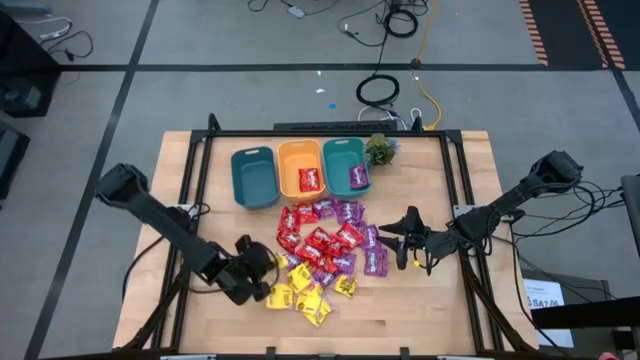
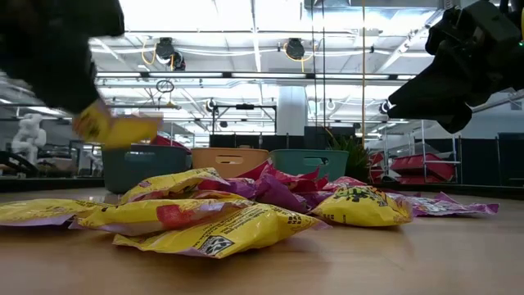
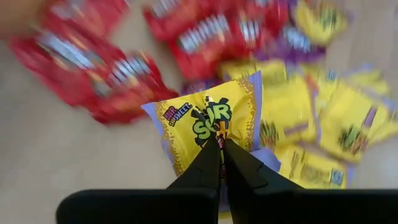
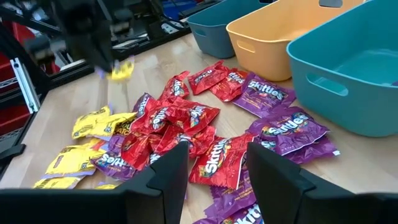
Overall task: Sort candy
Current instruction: Put the yellow candy into the blue bin
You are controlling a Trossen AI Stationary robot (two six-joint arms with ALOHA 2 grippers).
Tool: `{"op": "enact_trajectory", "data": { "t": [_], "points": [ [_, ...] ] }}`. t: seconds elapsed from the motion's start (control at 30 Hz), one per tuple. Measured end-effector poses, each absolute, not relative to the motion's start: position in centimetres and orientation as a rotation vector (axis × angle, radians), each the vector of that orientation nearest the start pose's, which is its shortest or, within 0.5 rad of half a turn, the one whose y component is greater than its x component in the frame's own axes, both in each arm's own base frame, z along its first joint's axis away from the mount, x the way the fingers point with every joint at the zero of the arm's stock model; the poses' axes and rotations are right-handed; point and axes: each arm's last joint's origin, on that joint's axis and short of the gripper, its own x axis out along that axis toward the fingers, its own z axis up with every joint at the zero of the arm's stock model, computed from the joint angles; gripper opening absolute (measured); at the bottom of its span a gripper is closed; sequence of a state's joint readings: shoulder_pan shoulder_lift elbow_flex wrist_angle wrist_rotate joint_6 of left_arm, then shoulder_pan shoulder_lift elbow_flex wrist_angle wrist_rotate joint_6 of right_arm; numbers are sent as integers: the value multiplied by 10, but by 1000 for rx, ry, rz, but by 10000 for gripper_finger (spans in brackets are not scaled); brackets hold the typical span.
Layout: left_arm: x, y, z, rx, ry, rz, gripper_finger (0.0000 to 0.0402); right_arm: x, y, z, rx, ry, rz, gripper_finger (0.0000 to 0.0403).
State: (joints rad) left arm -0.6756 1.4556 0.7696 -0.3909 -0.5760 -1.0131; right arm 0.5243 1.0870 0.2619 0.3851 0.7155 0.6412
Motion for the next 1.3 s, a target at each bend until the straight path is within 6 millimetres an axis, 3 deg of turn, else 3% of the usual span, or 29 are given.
{"op": "enact_trajectory", "data": {
  "t": [0.13,0.27,0.5,0.67,0.87,1.0,1.3],
  "points": [
    [198,-130,205,-290,712,418,11,173,78,160,371,283,-292,153],
    [179,-96,230,-243,645,558,10,173,77,160,365,273,-312,153],
    [163,-33,252,-209,608,829,10,173,75,161,361,254,-344,153],
    [166,2,255,-207,677,914,10,173,74,161,333,235,-388,153],
    [179,43,254,-243,732,858,10,174,71,162,316,225,-418,153],
    [175,66,246,-310,741,874,10,175,69,163,316,216,-426,153],
    [170,78,241,-330,734,962,35,175,69,163,310,219,-422,153]
  ]
}}
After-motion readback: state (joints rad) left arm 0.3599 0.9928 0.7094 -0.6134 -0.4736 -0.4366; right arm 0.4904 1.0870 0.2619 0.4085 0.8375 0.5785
